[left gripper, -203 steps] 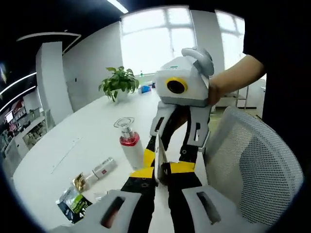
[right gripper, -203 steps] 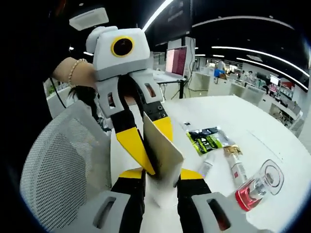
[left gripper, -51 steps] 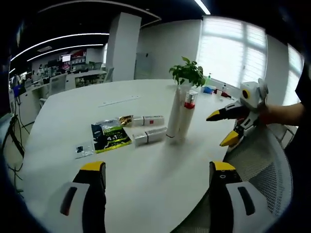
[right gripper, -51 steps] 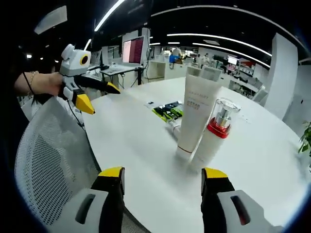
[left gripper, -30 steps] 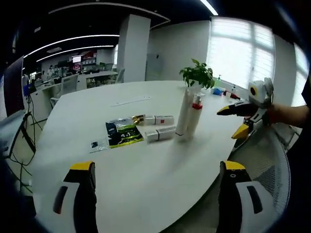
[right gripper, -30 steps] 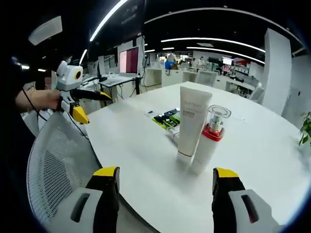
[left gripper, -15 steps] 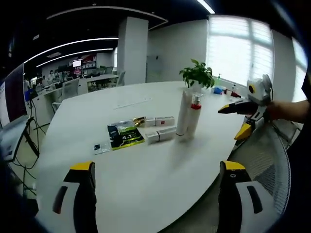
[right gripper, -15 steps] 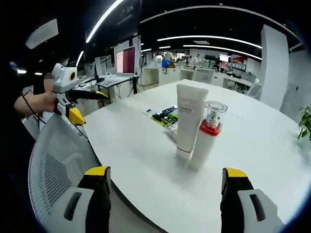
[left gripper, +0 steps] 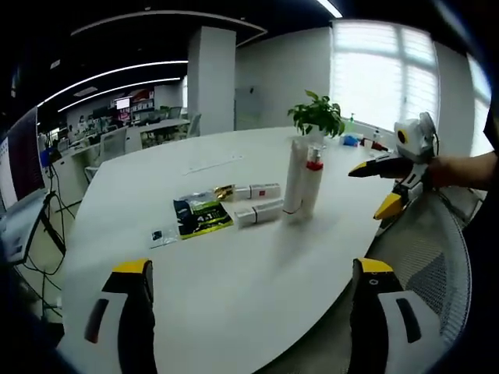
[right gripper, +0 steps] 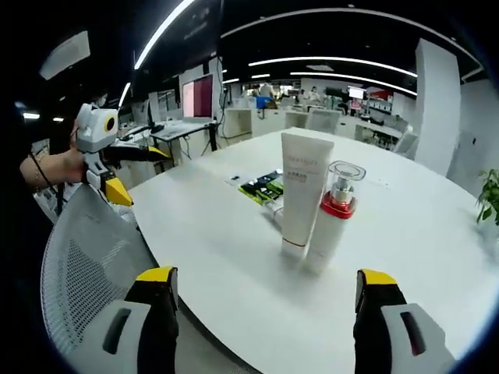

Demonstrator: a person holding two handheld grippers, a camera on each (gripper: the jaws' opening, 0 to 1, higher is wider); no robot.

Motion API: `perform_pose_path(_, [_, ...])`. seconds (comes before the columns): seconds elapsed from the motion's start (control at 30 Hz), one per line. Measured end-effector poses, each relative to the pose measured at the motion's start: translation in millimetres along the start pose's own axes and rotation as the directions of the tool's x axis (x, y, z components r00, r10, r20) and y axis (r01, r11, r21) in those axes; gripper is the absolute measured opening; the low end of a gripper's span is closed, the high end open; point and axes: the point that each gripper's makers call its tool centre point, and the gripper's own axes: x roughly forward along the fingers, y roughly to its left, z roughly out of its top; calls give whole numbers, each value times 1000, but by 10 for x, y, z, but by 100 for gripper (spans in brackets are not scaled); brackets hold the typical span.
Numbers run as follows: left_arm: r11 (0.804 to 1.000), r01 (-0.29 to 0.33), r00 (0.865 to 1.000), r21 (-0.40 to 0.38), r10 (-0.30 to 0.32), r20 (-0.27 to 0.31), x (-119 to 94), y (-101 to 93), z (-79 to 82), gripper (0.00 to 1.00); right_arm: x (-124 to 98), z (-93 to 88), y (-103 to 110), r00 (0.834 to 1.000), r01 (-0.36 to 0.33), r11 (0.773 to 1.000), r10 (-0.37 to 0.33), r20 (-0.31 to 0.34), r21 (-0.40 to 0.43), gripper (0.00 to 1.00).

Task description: Arrange the skincare products in the storage area until every visible bottle or jar stands upright without overlapping.

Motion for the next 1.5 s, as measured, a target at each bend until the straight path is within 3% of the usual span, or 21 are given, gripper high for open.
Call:
perform_pose_path(0.2, [1000, -7, 1000, -2, 7, 6, 2, 33, 9, 98, 15, 78, 2, 1000, -19, 999, 19, 15, -28, 99])
perform_pose_path(0.27, [1000, -16, 1000, -4, 16, 8, -6, 46, 11, 98, 18, 119, -16, 1000, -18, 995, 17, -5, -94, 99])
perform_pose_path(0.47, [1000, -29, 1000, -3, 29, 7, 12, 66, 18, 97, -21, 576, -94, 999, -30, 981, 38, 37, -194, 99])
perform_pose_path(0.8, [999, -26, 1000, -25, 27, 2, 28, 79, -3, 96, 134, 1065, -254, 996, -66, 955, 81, 40, -291, 99])
perform_pose_path(0.9, [999, -23, 1000, -24, 23, -6, 54, 88, -21, 96, 200, 1227, -163, 993, -85, 946, 107, 55, -312, 98])
perform_pose_path(1.17, [999, -16, 1000, -38, 15, -20, 77, 86, -66, 96, 471, 1452, 149, 982, -171, 918, 188, 13, -358, 97])
perform_pose_path(1.33, [999, -16, 1000, -46, 15, -22, 78, 89, -69, 95, 729, 1554, 307, 978, -206, 890, 205, -47, -406, 91])
perform_pose_path(1.37, [999, -15, 1000, -51, 14, -25, 83, 98, -78, 95, 800, 1567, 340, 975, -218, 876, 210, -65, -430, 90])
perform_pose_path(1.5, [998, -16, 1000, -57, 14, -27, 81, 108, -84, 95, 986, 1598, 342, 969, -246, 855, 216, -119, -457, 88])
